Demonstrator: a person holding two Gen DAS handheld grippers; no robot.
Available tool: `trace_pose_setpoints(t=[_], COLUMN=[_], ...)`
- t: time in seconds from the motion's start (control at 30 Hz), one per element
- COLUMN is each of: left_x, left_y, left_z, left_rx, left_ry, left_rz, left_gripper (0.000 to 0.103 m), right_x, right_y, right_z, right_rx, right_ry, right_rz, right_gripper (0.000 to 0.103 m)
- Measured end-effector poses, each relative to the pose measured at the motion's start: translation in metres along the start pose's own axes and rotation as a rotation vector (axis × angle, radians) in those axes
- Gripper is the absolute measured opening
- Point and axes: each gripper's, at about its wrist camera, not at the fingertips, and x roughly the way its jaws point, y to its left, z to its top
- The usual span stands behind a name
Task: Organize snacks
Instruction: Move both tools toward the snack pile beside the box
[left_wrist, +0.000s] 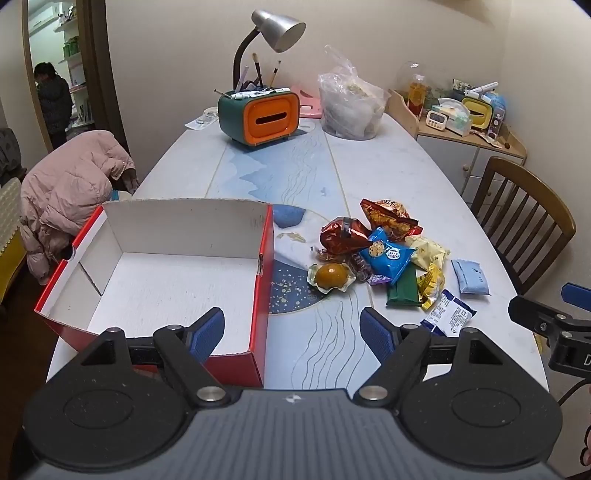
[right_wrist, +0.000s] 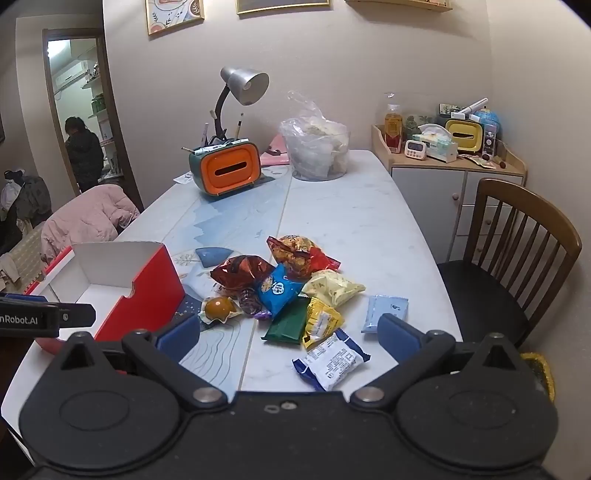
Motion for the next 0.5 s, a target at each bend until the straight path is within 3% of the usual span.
trace_pose_setpoints(t=[0.5], left_x=[-0.0057], left_y=[0.0003], left_z=[0.0004], left_rx=[-0.01], left_ry=[-0.021], left_rz=[-0.004], left_gripper=[0.08], right_x=[-0.0033], right_y=[-0.0017], right_z=[-0.0029], right_rx=[0.025], right_ry=[-0.016], right_rz=[-0.032], right_gripper=[0.103])
